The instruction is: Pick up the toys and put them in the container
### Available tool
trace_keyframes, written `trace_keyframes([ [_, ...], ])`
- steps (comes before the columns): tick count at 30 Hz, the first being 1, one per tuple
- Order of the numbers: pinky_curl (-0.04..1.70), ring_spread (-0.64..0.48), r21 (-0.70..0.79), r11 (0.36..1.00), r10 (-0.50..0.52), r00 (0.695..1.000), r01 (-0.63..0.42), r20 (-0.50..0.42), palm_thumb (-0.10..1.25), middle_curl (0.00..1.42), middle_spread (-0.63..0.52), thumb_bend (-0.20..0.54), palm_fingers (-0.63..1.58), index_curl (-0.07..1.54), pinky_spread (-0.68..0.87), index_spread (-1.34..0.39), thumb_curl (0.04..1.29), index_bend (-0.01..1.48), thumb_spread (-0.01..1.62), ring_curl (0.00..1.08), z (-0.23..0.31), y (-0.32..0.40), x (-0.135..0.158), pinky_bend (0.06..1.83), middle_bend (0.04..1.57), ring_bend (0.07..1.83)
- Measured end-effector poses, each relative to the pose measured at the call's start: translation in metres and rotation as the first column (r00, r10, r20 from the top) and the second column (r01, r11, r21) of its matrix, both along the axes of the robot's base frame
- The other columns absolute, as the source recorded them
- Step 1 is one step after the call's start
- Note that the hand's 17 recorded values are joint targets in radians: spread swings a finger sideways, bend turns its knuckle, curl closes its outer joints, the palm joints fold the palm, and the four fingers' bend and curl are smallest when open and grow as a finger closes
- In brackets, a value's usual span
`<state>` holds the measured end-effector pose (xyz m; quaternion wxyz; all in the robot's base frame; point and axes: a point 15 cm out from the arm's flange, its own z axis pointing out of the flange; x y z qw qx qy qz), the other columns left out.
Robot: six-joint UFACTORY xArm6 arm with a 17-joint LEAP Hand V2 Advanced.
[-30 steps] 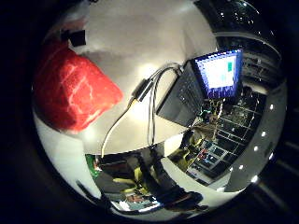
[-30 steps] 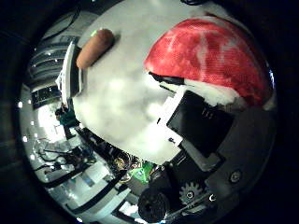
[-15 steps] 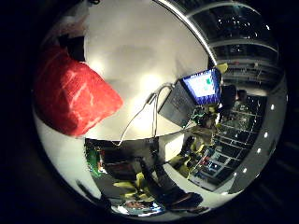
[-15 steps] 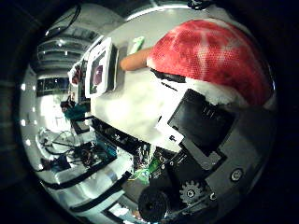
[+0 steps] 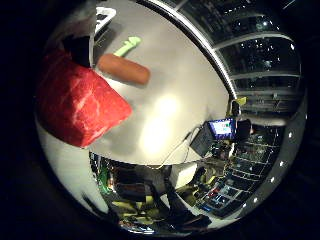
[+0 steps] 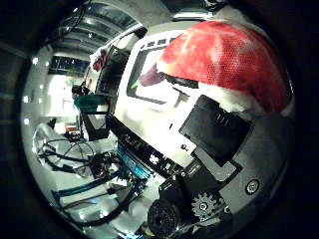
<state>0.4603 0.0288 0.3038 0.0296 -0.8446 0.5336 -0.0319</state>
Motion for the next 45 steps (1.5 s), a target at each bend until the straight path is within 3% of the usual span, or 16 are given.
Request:
trace_keyframes([
  [3,0.92,-0.18,0.005,0.999,0.037,0.999,-0.037,-0.015,0.95,0.62,-0.11,-0.012,1.21,0.7,-0.24,-0.21,0.49,1.16,1.14,0.57,-0.009,0.042,0.002,1.12,1.32,1.41],
  [9,0.93,-0.18,0.063,0.993,0.097,0.995,-0.097,0.018,0.96,0.62,-0.11,-0.014,1.2,0.69,-0.25,-0.21,0.5,1.15,1.13,0.56,0.001,0.129,0.037,1.11,1.32,1.41],
  [16,0.9,-0.18,0.111,0.987,0.115,0.992,-0.119,0.041,0.92,0.6,-0.12,-0.019,1.21,0.68,-0.28,-0.21,0.5,1.13,1.15,0.54,0.003,0.175,0.064,1.08,1.29,1.38],
  [19,0.86,-0.2,0.116,0.985,0.125,0.991,-0.129,0.041,0.88,0.59,-0.13,-0.026,1.11,0.65,-0.32,-0.24,0.49,0.99,1.13,0.53,-0.001,0.187,0.07,1.06,1.27,1.33],
  [21,0.84,-0.22,0.115,0.985,0.128,0.991,-0.131,0.034,0.85,0.57,-0.15,-0.036,0.84,0.62,-0.38,-0.28,0.49,0.79,1.11,0.52,-0.004,0.188,0.068,1.06,1.21,1.32],
  [22,0.87,-0.23,0.112,0.985,0.131,0.991,-0.133,0.024,0.84,0.56,-0.16,-0.03,0.54,0.63,-0.4,-0.32,0.49,0.68,1.11,0.55,-0.005,0.187,0.067,1.1,1.11,1.32],
  [23,0.86,-0.11,0.109,0.985,0.136,0.991,-0.137,0.012,0.81,0.46,-0.12,-0.034,-0.18,0.58,-0.16,-0.41,0.47,0.65,1.1,0.47,-0.007,0.186,0.064,0.97,0.81,0.99],
  [26,0.69,0.04,0.095,0.985,0.151,0.988,-0.147,-0.037,0.76,0.34,-0.06,-0.039,-0.21,0.4,0.12,-0.48,0.45,0.47,1.08,0.29,-0.016,0.181,0.054,0.8,0.55,0.68],
  [29,0.55,0.15,0.092,0.981,0.175,0.984,-0.171,-0.038,0.7,0.29,-0.01,-0.033,-0.13,0.34,0.34,-0.5,0.41,0.31,1.05,0.22,-0.017,0.178,0.055,0.64,0.35,0.5],
  [34,0.46,0.19,0.088,0.98,0.179,0.984,-0.178,-0.01,0.66,0.27,0.02,-0.028,-0.04,0.32,0.45,-0.51,0.37,0.19,1.02,0.19,-0.002,0.167,0.057,0.54,0.21,0.37],
  [38,0.42,0.2,0.089,0.979,0.183,0.983,-0.182,0.002,0.64,0.27,0.02,-0.028,-0.02,0.3,0.47,-0.51,0.35,0.17,1.02,0.19,0.012,0.15,0.05,0.52,0.18,0.33],
  [45,0.37,0.2,0.071,0.992,0.113,0.983,-0.104,-0.145,0.62,0.29,0.04,-0.025,0.03,0.3,0.47,-0.47,0.32,0.17,1.02,0.2,-0.035,0.078,-0.009,0.47,0.21,0.29],
])
